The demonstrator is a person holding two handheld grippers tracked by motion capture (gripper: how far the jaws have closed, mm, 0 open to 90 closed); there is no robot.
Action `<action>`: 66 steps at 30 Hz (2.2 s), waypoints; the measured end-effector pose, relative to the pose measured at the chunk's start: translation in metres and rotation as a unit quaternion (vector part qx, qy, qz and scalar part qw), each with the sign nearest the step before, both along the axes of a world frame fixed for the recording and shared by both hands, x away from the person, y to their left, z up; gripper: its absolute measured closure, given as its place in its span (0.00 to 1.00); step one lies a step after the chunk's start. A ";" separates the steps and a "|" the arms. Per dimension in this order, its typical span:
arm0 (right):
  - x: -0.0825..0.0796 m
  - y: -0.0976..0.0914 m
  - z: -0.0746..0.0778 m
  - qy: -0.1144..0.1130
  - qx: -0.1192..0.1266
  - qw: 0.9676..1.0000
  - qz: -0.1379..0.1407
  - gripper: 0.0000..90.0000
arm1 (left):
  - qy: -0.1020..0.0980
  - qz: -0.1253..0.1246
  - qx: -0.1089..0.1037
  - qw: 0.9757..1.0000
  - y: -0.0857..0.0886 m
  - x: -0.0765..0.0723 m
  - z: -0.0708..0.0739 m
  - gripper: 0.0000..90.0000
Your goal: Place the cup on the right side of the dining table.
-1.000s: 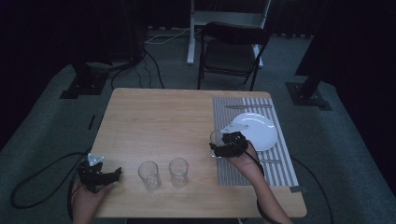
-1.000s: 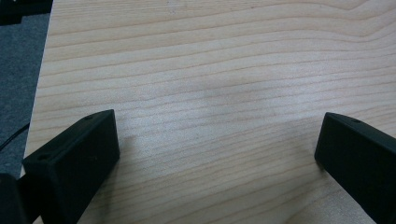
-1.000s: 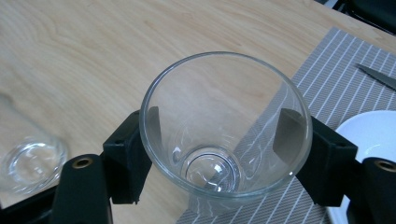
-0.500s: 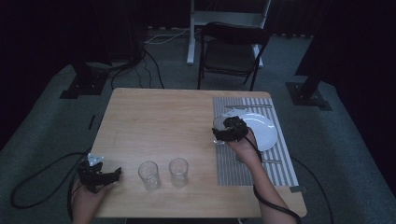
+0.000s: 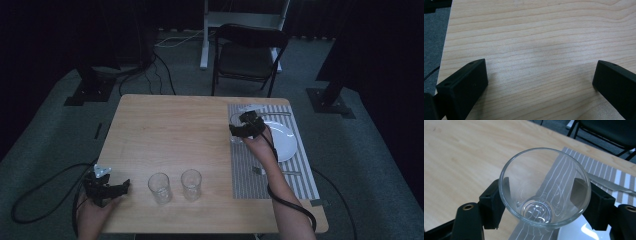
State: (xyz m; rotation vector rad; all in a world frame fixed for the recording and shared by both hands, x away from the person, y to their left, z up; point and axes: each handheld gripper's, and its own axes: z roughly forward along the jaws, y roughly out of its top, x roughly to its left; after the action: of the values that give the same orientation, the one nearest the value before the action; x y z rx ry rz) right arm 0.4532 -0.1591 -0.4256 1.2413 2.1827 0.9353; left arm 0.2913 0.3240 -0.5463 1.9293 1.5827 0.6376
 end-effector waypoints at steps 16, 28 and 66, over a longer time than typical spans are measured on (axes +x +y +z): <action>0.049 -0.007 0.002 0.005 0.006 0.998 -0.063 0.32 | 0.000 0.000 0.000 1.000 0.000 0.000 0.000 0.00; 0.077 -0.011 -0.012 0.021 -0.005 0.994 -0.103 0.32 | 0.000 0.000 0.000 1.000 0.000 0.000 0.000 0.00; 0.086 -0.019 -0.039 0.068 0.037 0.988 -0.134 0.14 | 0.000 0.002 0.000 1.000 0.000 0.000 0.000 0.00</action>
State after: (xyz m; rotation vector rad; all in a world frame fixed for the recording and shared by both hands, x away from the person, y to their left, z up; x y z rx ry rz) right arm 0.5387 -0.1784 -0.4649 1.6296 2.0267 0.8486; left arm 0.2911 0.3237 -0.5463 1.9270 1.5872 0.6397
